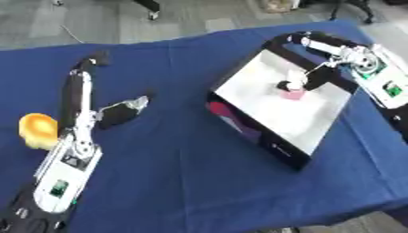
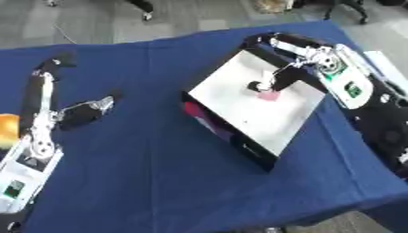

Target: Pick up the objects with one hand, pass them to the other hand, and then place them into the box on the other side of the table.

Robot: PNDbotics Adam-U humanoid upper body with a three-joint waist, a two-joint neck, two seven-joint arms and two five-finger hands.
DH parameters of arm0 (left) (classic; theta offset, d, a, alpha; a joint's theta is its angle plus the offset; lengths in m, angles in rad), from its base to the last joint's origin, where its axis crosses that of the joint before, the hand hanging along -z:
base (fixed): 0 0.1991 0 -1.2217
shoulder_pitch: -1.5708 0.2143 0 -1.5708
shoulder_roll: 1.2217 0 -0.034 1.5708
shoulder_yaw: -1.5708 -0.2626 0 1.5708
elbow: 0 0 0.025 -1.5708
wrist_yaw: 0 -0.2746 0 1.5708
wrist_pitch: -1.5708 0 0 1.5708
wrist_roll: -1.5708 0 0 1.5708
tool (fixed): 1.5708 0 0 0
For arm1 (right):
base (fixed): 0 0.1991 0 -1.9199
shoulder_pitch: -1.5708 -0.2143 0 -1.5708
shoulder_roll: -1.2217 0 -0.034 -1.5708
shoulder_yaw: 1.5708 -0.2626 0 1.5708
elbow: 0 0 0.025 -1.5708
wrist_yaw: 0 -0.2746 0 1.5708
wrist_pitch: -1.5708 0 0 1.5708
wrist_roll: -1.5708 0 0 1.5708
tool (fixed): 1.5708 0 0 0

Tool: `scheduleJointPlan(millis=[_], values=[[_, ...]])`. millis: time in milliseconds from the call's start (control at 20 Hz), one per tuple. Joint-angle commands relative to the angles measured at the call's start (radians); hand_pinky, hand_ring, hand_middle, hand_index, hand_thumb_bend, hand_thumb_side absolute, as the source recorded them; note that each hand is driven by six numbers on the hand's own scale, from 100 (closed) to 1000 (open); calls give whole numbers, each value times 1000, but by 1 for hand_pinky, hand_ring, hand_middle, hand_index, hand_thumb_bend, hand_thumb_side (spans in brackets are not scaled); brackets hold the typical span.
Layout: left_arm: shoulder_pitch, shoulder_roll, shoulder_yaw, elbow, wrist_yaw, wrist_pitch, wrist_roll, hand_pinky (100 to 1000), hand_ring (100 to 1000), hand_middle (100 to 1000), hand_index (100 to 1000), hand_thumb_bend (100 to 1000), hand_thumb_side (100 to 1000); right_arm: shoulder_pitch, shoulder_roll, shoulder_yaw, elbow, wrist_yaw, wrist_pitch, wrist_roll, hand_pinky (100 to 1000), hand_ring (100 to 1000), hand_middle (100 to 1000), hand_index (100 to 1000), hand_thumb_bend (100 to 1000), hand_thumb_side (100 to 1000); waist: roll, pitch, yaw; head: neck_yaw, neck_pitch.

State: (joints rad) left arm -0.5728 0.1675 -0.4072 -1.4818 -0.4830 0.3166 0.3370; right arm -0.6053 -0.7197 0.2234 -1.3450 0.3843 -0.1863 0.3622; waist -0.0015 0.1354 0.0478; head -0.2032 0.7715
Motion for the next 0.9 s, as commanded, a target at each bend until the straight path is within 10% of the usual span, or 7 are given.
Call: scheduleJointPlan(millis=[50,250,850,900], values=[[-13,15,6,-26,5,-2,7,838,893,706,869,718,289,-14,-20,-18,-17,-23,3,-14,1000,1000,894,997,411,187,8,-25,1,0,-2],[-14,15,9,-29,6,0,12,837,892,706,868,704,298,-19,-13,-34,-57,-86,35,-46,1000,1000,911,1000,100,100,9,-26,3,4,-2],[-31,57,36,-56,31,56,49,830,890,719,875,561,457,-14,-29,-128,-175,-304,47,-125,1000,1000,969,1000,100,193,19,-27,15,57,-2],[-35,66,39,-60,34,63,46,829,890,719,878,559,460,-11,-31,-138,-181,-323,44,-126,1000,1000,970,1000,100,100,20,-27,16,63,-2]])
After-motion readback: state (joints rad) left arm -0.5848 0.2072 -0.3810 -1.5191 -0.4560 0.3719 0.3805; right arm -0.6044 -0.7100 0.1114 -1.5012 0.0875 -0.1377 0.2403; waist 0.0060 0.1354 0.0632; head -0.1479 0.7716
